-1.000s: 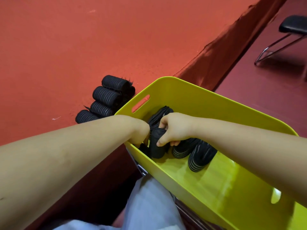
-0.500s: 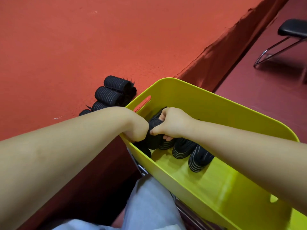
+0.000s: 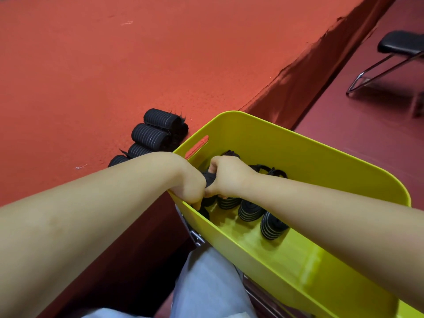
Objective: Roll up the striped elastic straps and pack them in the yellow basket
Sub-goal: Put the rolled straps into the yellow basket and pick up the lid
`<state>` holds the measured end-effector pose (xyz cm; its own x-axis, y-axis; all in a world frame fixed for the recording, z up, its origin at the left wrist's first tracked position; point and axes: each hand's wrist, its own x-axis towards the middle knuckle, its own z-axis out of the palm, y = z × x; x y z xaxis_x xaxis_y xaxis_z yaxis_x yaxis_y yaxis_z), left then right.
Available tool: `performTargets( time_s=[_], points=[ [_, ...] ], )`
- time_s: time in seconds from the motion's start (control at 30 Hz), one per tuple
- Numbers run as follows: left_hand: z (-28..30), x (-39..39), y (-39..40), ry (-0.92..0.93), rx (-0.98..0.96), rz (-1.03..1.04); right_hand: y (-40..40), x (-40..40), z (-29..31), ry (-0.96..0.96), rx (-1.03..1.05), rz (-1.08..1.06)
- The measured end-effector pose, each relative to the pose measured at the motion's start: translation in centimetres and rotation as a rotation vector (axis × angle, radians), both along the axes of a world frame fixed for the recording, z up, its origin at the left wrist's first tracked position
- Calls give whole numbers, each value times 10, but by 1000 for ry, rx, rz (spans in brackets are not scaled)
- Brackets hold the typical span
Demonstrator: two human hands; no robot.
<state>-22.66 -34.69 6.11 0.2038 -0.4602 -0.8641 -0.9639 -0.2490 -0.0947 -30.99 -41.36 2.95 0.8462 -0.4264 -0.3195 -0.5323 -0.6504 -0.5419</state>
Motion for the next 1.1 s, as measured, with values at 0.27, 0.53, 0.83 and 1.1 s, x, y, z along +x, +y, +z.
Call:
performTargets(
  time_s=[0.27,0.53,0.83,1.1],
  points=[
    [-2,-1,-4,-8,-3,-12,-4,6,-18,44,-164,194],
    [0,2,1,13,-69,22,-8,9,-29,75,-321,403],
    [68,36,59,556,-978,773,-44,-10,34,-429,335,58],
    [9,76,89,462,-1321,1486,-32,54,37,-585,90,46]
  ],
)
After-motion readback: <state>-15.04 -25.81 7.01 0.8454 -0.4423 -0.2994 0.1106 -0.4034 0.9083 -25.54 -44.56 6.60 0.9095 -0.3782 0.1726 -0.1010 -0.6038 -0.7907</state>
